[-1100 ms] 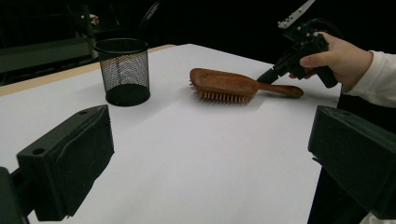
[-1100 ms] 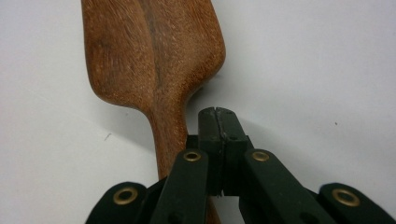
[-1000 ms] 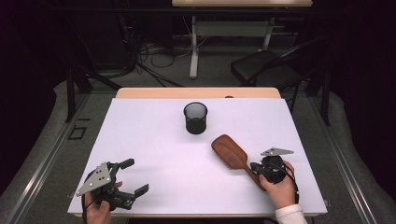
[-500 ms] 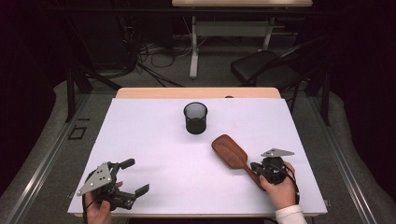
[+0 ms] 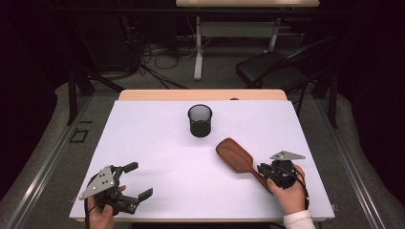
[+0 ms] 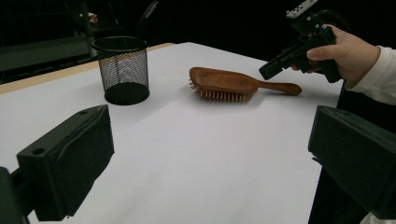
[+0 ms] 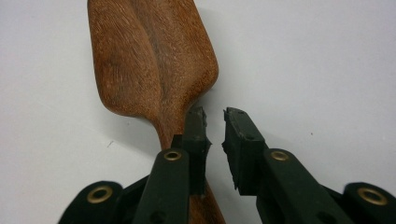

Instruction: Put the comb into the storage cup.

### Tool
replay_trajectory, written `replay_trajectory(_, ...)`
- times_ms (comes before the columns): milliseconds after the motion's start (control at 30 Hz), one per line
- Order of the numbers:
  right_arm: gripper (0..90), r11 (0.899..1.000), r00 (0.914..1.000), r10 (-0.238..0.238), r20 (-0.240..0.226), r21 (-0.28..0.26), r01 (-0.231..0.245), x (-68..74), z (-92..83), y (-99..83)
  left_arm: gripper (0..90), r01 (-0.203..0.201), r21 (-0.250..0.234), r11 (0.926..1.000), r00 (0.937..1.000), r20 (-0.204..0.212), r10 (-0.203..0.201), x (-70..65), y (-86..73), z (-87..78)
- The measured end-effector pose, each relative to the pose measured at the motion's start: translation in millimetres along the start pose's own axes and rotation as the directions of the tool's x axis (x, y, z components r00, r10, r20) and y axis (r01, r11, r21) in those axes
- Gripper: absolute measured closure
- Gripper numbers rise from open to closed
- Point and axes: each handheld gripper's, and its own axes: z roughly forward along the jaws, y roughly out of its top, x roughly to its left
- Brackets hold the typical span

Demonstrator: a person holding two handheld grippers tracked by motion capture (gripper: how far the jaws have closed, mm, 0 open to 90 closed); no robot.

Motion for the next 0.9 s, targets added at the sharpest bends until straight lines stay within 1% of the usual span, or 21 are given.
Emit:
replay_trajectory(33,74.3,1.0,1.0,-0.001,-0.001,-0.007,0.001,0.0,-1.2,0.5,0.3,0.0,0.0,1.0,1.0,0.0,0.0,-0.1,0.0,0.1)
replay_trajectory(67,74.3,1.0,1.0,-0.001,-0.001,-0.007,0.001,0.0,-1.2,0.5,0.3,0.0,0.001,1.0,1.0,0.0,0.0,-0.2,0.0,0.1)
replay_trajectory(100,71.1,1.0,1.0,0.0,-0.006,-0.014,0.0,0.1,-2.1,0.9,0.3,-0.001,-0.001,1.0,1.0,0.002,0.001,-0.2,-0.1,0.4)
replay_trajectory(333,64.6,0.999,0.9999,-0.01,0.004,-0.034,0.01,0.7,-2.5,1.0,0.2,-0.002,0.001,1.0,1.0,0.0,0.002,-0.3,0.0,0.2)
replay_trajectory(433,63.1,0.999,0.9999,-0.011,0.003,-0.034,0.011,0.9,-2.6,1.0,0.3,-0.004,0.001,1.0,1.0,0.002,0.004,-0.4,0.1,0.3)
replay_trajectory(567,58.9,0.999,0.9999,-0.012,-0.004,-0.033,0.012,1.4,-2.2,1.7,0.2,-0.004,0.001,1.0,1.0,0.002,0.004,-0.5,0.1,0.2)
replay_trajectory(667,57.7,0.999,0.9998,-0.016,-0.009,-0.031,0.016,1.7,-2.2,2.3,0.3,-0.003,0.002,1.0,1.0,0.0,0.003,-0.4,0.2,-0.2)
replay_trajectory(700,56.1,0.999,0.9997,-0.023,-0.005,-0.03,0.022,2.4,-2.7,3.5,0.2,-0.002,0.0,1.0,1.0,-0.001,0.002,-0.5,0.1,0.1)
replay_trajectory(800,55.0,0.999,0.9994,-0.035,-0.001,-0.036,0.035,3.2,-3.6,4.9,0.3,-0.004,0.003,1.0,1.0,0.004,0.004,-0.6,0.1,0.3)
replay_trajectory(900,52.9,0.997,0.9981,-0.061,0.007,-0.05,0.061,4.6,-4.9,6.7,0.2,-0.004,0.002,1.0,1.0,0.004,0.004,-0.8,0.3,0.3)
